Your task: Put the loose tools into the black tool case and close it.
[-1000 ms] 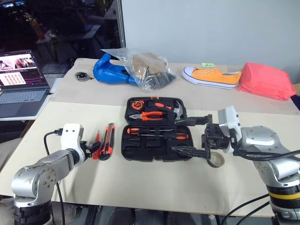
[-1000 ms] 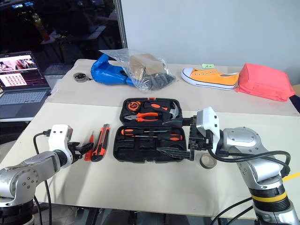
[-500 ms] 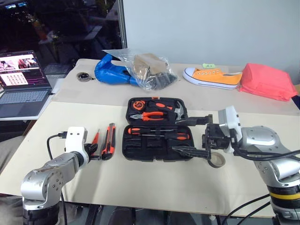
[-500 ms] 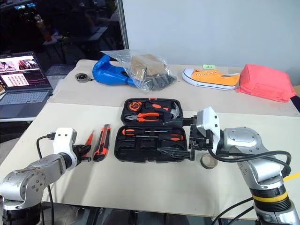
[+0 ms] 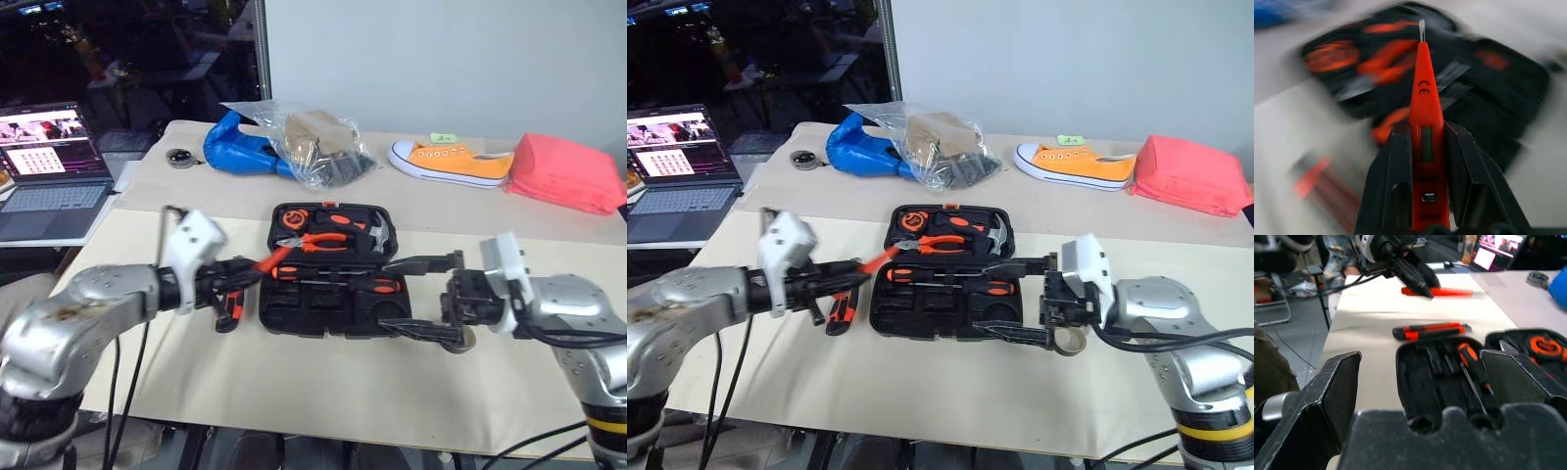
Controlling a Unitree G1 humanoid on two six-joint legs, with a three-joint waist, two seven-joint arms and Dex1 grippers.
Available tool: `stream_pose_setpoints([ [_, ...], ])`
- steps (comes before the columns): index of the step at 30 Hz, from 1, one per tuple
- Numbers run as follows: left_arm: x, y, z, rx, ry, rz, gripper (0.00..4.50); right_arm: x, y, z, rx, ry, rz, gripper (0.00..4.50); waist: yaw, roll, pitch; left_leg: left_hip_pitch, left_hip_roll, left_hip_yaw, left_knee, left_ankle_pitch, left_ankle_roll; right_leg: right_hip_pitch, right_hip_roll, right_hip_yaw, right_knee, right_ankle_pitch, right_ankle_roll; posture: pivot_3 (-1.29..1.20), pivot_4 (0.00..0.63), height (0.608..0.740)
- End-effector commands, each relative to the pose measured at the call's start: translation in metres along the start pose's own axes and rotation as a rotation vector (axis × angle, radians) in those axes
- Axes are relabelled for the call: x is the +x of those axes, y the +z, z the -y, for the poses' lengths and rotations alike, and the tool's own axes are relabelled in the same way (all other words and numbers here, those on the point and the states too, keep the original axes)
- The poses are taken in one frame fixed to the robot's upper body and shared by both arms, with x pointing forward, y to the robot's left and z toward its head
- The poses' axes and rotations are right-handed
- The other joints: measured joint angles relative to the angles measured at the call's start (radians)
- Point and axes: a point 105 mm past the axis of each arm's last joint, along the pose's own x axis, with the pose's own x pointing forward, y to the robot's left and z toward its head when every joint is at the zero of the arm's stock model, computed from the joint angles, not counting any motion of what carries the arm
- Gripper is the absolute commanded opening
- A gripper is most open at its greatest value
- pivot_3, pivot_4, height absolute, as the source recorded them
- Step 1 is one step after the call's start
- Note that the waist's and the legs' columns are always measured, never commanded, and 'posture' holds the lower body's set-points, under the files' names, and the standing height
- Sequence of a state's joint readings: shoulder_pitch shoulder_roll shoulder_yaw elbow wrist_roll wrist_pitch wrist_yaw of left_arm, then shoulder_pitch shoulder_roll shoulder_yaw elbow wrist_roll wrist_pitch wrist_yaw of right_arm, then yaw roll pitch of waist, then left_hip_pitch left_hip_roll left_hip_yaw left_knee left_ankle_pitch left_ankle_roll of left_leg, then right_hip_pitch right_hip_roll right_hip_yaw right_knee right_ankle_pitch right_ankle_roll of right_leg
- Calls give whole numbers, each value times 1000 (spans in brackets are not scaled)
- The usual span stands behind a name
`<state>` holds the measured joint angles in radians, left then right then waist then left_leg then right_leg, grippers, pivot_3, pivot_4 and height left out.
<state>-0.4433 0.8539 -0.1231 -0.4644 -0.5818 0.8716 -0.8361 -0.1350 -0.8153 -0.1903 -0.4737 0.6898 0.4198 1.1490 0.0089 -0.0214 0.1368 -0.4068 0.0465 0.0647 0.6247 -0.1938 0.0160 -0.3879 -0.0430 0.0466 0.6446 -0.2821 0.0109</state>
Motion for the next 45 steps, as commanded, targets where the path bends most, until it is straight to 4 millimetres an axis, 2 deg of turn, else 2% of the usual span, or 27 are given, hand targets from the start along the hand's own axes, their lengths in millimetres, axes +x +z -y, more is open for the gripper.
stream_pose_setpoints([
  [1,25,-8,1,120,-139,-75,521,-18,12,-5,-52,-42,-21,4500,-2,0,0,-1,0,0,0,0,0,0,1,0,0,0,0,0,150,740],
  [6,52,-16,-16,227,-160,-134,521,-34,11,-8,-55,-122,-73,4500,-3,-1,0,-2,1,-1,0,0,0,-1,4,0,0,0,0,0,150,740],
  [13,56,-26,-39,343,-182,-226,521,-37,13,-13,-54,-154,-87,4500,-7,-1,1,-2,1,-2,2,0,1,0,5,0,2,-1,1,0,150,740],
  [22,64,-24,-28,380,-294,-215,521,-34,14,-18,-47,-169,-88,4500,-5,-1,0,-3,1,-2,3,0,1,0,4,0,2,-1,2,0,150,740],
  [28,67,-30,-31,392,-280,-246,521,-34,12,-20,-39,-173,-91,4500,-6,0,0,-2,1,-2,3,0,1,0,4,0,2,-1,2,0,150,740],
  [37,68,-32,-25,354,-307,-256,521,-34,13,-20,-34,-167,-91,4500,-7,0,0,-2,1,-2,3,0,1,0,4,0,2,-1,2,0,150,740],
  [38,67,-29,-26,352,-295,-245,1472,-34,13,-20,-34,-166,-91,4500,-8,0,0,-2,1,-2,3,0,1,0,4,0,2,-1,2,0,150,740],
  [39,66,-27,-27,351,-283,-235,1686,-34,13,-21,-33,-165,-92,4500,-9,0,0,-2,1,-2,3,0,1,0,4,0,2,-1,2,0,150,740],
  [42,57,-5,-28,284,-246,-138,2784,-34,12,-20,-30,-161,-92,4500,-12,0,0,-2,1,-3,3,0,1,0,4,0,3,-1,2,0,150,740],
  [45,41,10,-29,212,-215,-56,2784,-33,11,-18,-29,-156,-89,4500,-13,0,0,-2,1,-3,4,0,1,0,5,-1,3,-1,2,0,150,740],
])
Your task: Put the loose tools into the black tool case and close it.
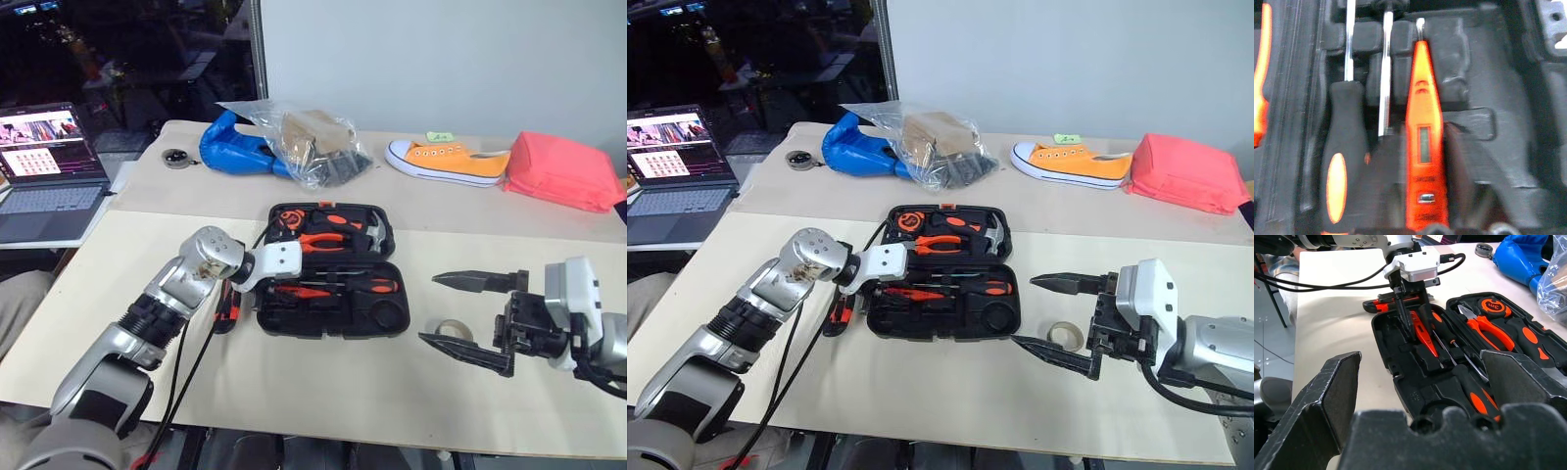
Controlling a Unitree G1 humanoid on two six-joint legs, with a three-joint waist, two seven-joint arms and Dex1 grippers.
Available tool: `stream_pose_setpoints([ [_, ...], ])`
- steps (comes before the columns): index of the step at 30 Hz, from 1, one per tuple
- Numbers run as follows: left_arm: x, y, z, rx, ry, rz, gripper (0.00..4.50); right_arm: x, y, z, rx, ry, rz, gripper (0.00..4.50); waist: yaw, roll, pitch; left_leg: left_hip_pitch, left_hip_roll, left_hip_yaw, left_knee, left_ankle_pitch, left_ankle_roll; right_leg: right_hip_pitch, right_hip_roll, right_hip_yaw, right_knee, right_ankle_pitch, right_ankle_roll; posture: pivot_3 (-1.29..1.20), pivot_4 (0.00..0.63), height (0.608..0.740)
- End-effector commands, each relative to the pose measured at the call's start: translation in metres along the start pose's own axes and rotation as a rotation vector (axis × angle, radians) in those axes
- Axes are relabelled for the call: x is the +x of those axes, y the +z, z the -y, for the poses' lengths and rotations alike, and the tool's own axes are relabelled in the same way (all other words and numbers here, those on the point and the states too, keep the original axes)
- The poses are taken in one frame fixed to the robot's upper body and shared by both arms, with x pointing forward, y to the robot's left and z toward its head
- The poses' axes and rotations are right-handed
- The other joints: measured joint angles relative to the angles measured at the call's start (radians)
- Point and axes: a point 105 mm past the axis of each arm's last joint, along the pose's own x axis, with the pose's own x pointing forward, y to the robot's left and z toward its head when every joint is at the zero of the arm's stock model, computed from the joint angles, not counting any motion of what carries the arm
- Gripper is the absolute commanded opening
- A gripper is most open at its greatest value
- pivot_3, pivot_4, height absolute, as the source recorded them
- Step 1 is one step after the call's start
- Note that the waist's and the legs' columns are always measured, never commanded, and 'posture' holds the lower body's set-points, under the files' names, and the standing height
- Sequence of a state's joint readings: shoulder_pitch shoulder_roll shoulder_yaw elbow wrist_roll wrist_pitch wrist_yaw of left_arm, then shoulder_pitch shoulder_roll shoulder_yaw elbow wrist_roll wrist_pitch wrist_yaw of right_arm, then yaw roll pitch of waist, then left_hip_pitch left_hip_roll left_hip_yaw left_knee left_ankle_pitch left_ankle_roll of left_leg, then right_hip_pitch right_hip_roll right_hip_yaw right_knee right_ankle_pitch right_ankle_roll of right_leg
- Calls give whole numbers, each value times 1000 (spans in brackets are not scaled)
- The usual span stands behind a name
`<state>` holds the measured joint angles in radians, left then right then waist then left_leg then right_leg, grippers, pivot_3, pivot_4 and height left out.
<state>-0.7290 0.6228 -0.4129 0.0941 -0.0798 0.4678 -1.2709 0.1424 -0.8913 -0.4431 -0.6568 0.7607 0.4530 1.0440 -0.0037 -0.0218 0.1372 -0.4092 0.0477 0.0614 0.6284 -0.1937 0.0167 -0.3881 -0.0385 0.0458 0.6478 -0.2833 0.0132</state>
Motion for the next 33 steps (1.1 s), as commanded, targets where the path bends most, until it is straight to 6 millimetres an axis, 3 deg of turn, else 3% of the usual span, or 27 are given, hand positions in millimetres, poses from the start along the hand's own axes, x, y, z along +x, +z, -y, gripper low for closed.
stream_pose_setpoints([
  [1,-33,29,-7,-54,90,157,2784,0,5,2,-23,8,11,4500,-1,0,0,0,0,0,0,0,0,0,0,0,0,0,0,0,150,740],
  [4,-48,30,-10,-132,150,222,2085,2,4,3,-25,12,19,4500,-5,0,0,1,0,0,1,0,0,1,0,0,0,0,0,0,150,740],
  [6,-54,31,-11,-164,198,273,1380,3,4,4,-27,16,22,4500,-9,0,0,2,0,0,0,0,0,1,0,0,1,0,0,0,150,740],
  [10,-49,23,-5,-252,311,396,11,5,4,7,-32,18,28,4500,-8,1,0,2,0,0,1,0,0,1,0,1,1,0,0,0,150,740],
  [15,-23,-22,6,-335,437,324,11,5,5,8,-36,20,30,4500,-6,1,0,2,1,-1,0,0,0,2,-2,1,1,0,0,0,150,740],
  [20,3,-71,32,-378,405,151,11,3,5,8,-36,19,15,4500,-6,2,-2,4,1,-1,0,0,0,4,-2,1,1,0,0,0,150,740],
  [24,13,-86,40,-376,378,81,11,2,6,8,-35,25,4,4500,-7,6,-7,8,1,0,0,0,0,7,-3,2,1,0,0,0,150,740],
  [28,11,-78,35,-363,402,127,11,0,3,10,-22,1,-11,4500,-9,6,-8,18,1,1,0,0,0,18,-5,2,-1,-1,2,0,150,740],
  [30,0,-57,29,-365,428,255,11,-2,1,13,-9,-37,-21,4500,-10,7,-8,20,2,1,0,0,0,19,-5,3,-1,-4,7,0,150,740],
  [33,-34,-10,31,-289,426,516,11,-7,-8,20,-3,-139,-89,4500,-11,8,-8,19,2,1,0,0,0,18,-5,3,0,-4,7,0,150,740],
])
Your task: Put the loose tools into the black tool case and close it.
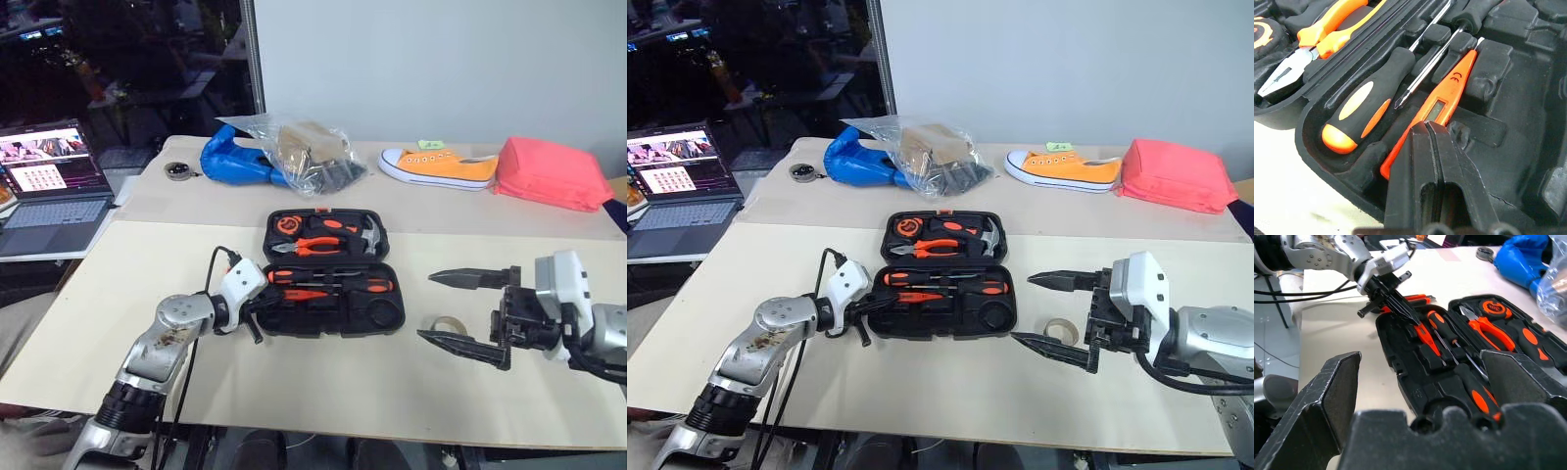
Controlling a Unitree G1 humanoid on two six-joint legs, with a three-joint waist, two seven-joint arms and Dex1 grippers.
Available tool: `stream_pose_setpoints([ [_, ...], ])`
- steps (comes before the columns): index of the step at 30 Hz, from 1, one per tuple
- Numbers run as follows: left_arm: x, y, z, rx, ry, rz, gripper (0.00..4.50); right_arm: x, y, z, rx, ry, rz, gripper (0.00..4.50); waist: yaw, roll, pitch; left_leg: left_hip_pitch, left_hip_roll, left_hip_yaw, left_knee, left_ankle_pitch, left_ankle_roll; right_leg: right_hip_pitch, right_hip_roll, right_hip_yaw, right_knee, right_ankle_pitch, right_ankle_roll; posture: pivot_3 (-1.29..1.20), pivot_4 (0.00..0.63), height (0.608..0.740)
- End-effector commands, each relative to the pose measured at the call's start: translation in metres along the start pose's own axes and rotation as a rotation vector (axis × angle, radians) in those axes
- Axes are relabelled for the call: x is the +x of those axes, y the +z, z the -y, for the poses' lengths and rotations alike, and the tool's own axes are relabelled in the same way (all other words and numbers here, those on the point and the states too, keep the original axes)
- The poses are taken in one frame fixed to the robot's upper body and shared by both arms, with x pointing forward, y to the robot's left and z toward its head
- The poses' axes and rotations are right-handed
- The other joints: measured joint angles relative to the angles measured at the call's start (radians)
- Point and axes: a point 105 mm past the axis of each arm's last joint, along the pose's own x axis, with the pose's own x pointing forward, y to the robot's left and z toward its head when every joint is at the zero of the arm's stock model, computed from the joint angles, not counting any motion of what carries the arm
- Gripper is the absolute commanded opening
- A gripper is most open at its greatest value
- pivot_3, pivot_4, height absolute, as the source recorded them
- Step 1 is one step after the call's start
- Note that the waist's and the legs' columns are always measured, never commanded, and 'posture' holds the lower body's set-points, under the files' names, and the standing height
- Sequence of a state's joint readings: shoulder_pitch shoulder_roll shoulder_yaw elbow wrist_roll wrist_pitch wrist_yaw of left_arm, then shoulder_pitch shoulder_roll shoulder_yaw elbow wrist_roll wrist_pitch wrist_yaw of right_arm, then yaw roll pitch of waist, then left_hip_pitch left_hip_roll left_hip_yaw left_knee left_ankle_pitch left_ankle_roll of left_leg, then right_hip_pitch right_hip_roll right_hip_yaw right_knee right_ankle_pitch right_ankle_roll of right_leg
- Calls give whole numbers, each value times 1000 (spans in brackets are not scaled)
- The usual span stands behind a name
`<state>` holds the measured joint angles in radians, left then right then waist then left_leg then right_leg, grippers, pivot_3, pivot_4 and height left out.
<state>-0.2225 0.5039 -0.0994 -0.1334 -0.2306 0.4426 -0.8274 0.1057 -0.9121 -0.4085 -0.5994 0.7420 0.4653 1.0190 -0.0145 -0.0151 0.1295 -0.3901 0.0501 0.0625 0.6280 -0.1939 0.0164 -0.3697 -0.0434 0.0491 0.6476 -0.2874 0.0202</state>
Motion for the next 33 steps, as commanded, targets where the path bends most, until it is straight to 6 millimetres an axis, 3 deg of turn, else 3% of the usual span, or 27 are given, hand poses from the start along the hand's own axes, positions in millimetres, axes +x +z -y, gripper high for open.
stream_pose_setpoints([
  [1,-27,52,14,2,-103,246,11,-9,-5,8,-26,-123,-89,4500,1,-1,1,-1,0,0,0,0,0,-1,0,0,0,0,-1,0,150,740],
  [4,-48,73,32,-65,-266,284,412,-15,-18,-3,59,-100,-175,4500,3,-4,3,-5,1,-1,0,0,0,-4,1,-2,0,3,-7,0,150,740],
  [11,-73,91,77,50,-526,176,2643,-24,-53,-9,184,-131,-459,4500,0,-5,4,-13,-2,0,0,-1,0,-10,-2,-2,-2,1,-3,0,150,740],
  [14,-76,100,79,56,-546,159,3737,-17,-63,-5,195,-160,-504,3752,1,-6,4,-14,-1,0,0,-1,0,-12,0,-1,-2,1,-3,0,150,740],
  [15,-77,102,80,63,-559,149,4030,-14,-68,-2,201,-178,-524,3746,0,-7,5,-14,-1,0,0,0,0,-12,0,-1,-2,0,0,0,150,740],
  [18,-71,103,75,76,-508,147,4030,-7,-75,-1,182,-180,-540,3746,2,-7,5,-14,-1,-1,-1,0,1,-15,2,-1,-1,-1,1,0,150,740],
  [20,-63,99,56,75,-360,159,4030,3,-68,-2,144,-165,-469,3746,3,-7,5,-14,-1,0,-1,0,1,-15,2,-1,-1,-1,1,0,150,740],
  [24,-58,94,14,-23,-16,211,4030,21,-31,-15,71,-68,-165,3746,2,-7,5,-16,-1,-1,-1,0,1,-16,2,-1,-2,-1,1,0,150,740],
  [28,-68,68,-40,-78,567,109,4030,26,12,-7,99,-9,175,3746,0,-9,6,-17,-1,-1,-1,0,1,-16,2,0,-1,2,-4,0,150,740],
  [30,-68,52,-40,-161,647,16,4090,32,22,-3,57,26,202,4244,0,-9,6,-16,-2,-1,-1,0,1,-15,1,1,-1,3,-3,0,150,740],
  [33,-58,37,-30,-287,647,-47,4090,40,39,4,-8,74,250,4448,3,-10,6,-15,-2,-1,0,0,1,-15,1,1,-1,4,-2,0,150,740],
])
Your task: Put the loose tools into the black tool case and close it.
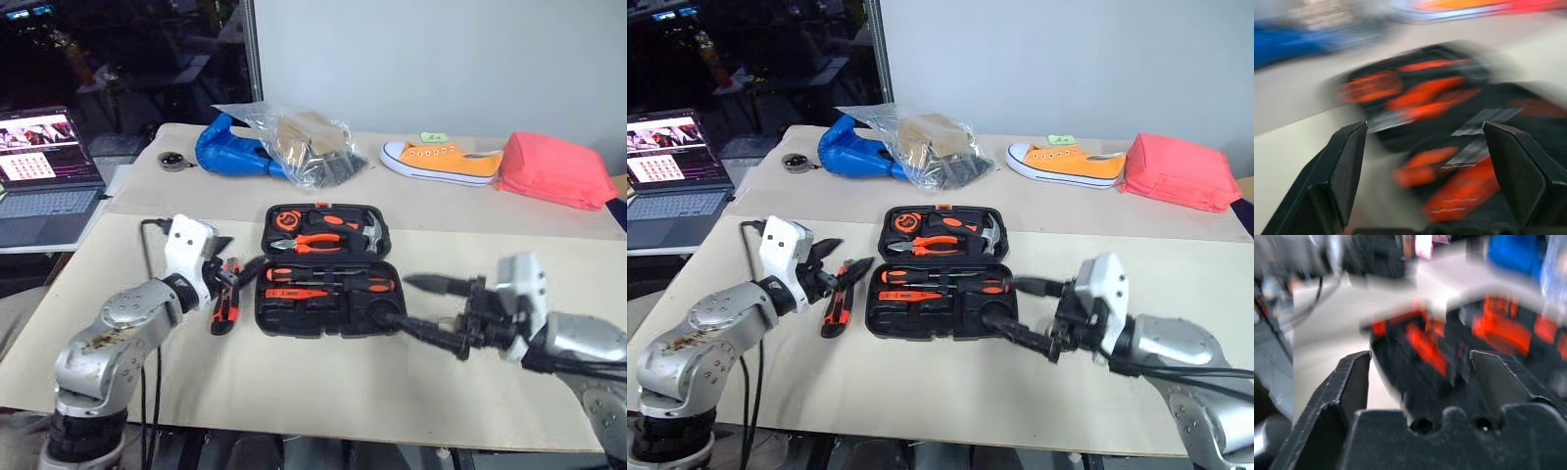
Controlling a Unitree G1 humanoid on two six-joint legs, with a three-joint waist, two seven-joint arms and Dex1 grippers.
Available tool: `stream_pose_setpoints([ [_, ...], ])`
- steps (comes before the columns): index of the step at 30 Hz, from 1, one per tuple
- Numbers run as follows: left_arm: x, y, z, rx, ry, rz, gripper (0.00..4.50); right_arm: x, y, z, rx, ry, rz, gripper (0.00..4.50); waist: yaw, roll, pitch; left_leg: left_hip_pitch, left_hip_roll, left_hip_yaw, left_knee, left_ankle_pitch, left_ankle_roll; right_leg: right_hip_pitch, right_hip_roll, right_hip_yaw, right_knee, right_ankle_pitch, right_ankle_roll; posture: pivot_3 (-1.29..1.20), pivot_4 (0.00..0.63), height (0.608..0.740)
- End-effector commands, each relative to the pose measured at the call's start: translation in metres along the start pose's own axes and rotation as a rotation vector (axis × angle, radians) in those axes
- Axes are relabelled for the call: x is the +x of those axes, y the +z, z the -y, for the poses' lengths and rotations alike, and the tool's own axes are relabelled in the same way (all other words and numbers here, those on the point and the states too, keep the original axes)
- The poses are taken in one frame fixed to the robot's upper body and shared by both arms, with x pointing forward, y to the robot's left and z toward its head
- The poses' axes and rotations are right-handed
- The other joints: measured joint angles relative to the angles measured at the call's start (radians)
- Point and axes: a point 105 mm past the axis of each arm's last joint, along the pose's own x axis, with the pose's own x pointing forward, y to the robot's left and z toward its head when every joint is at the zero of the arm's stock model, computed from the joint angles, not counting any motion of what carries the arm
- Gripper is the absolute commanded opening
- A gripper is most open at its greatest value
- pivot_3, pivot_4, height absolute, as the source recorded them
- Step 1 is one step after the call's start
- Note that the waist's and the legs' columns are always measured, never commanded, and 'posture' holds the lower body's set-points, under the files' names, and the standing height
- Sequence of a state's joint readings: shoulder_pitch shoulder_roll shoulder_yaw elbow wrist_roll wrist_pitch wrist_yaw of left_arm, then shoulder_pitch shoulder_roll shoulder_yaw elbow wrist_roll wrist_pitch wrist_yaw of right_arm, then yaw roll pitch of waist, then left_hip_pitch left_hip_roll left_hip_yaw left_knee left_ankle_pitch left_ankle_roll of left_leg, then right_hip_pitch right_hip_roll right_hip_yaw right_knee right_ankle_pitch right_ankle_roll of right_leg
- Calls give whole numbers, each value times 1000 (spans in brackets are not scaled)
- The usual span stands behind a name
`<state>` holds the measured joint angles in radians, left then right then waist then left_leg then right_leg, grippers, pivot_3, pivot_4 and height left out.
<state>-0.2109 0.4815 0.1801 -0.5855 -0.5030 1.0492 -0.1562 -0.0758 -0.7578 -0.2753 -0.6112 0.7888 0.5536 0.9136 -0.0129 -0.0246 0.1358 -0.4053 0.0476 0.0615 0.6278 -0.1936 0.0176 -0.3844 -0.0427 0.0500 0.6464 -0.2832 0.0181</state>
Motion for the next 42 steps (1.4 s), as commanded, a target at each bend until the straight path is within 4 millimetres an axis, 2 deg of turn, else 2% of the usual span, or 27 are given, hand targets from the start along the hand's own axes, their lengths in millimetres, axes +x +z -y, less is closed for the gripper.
stream_pose_setpoints([
  [1,-2,-10,5,-43,72,-82,4090,13,22,2,-90,86,62,4448,2,0,0,0,0,0,0,0,0,0,0,0,0,0,0,0,150,740],
  [3,-1,-20,-1,-104,134,-156,4090,16,23,2,-111,134,37,4448,4,0,0,0,0,0,0,0,0,-1,0,-1,1,0,0,0,150,740],
  [7,3,-45,-5,-100,204,-296,4090,16,22,10,-196,166,8,4448,4,0,0,-1,-2,-1,-1,0,0,-1,1,-2,1,1,-2,0,150,740],
  [11,4,-65,2,-153,215,-364,3033,15,18,7,-207,210,-1,4500,2,0,0,-2,-2,-1,-1,0,0,-2,0,-1,0,1,-2,0,150,740],
  [14,4,-57,5,-146,208,-303,1881,13,14,9,-212,201,-1,4500,1,1,0,-1,-1,-1,-1,0,0,-1,-1,-1,1,1,-2,0,150,740],
  [15,2,-51,3,-128,216,-269,1653,13,13,10,-214,198,0,4500,1,1,0,-1,-1,-1,-1,0,0,-1,-1,-1,1,1,-2,0,150,740],
  [16,0,-47,-1,-114,222,-249,1653,14,13,10,-216,197,2,4500,1,1,0,-1,-1,-1,-1,0,0,-1,-1,-1,1,1,-2,0,150,740],
  [19,-8,-13,-3,-75,143,-59,1653,15,12,9,-224,192,11,4500,-1,0,0,-1,0,-1,-1,0,-1,-2,0,-1,1,2,-3,0,150,740],
  [21,-19,16,13,-31,-97,62,1653,10,9,10,-229,176,4,4500,1,0,0,-1,0,-1,-1,0,-1,-2,0,-1,1,2,-4,0,150,740],
  [22,-27,28,30,30,-272,81,1653,4,7,10,-222,163,-3,4500,1,0,0,-1,0,-1,-1,0,-1,-2,0,-1,1,2,-4,0,150,740],
  [24,-40,38,57,143,-556,45,1653,-6,1,8,-205,148,-26,4500,10,1,0,-1,1,-1,-2,1,-1,-3,0,-4,1,1,-5,0,150,740],
  [26,-44,36,76,270,-754,-28,1653,-16,-4,5,-189,137,-62,4500,19,2,0,-2,0,0,-2,0,-1,-2,-2,-4,1,0,-5,0,150,740],
  [29,-39,27,89,418,-928,-107,1653,-29,-5,3,-169,116,-99,4500,23,4,0,-1,-2,2,-2,0,-1,-1,-3,-2,-1,0,-4,0,150,740],
  [32,-15,20,95,552,-1003,-139,1653,-44,-9,-1,-155,105,-157,4500,22,4,0,-1,-3,2,-1,1,-1,-1,-1,-1,-1,1,-4,0,150,740],
  [37,18,4,100,674,-1049,-190,1653,-55,-7,-9,-150,59,-190,4500,17,4,0,-2,-1,1,-1,1,-1,-2,4,-2,0,0,-5,0,150,740],
  [42,27,-12,106,691,-1119,-247,1653,-56,-5,-19,-146,14,-190,4500,10,4,0,-3,-1,0,-1,0,0,-3,5,-1,0,0,-5,0,150,740],
])
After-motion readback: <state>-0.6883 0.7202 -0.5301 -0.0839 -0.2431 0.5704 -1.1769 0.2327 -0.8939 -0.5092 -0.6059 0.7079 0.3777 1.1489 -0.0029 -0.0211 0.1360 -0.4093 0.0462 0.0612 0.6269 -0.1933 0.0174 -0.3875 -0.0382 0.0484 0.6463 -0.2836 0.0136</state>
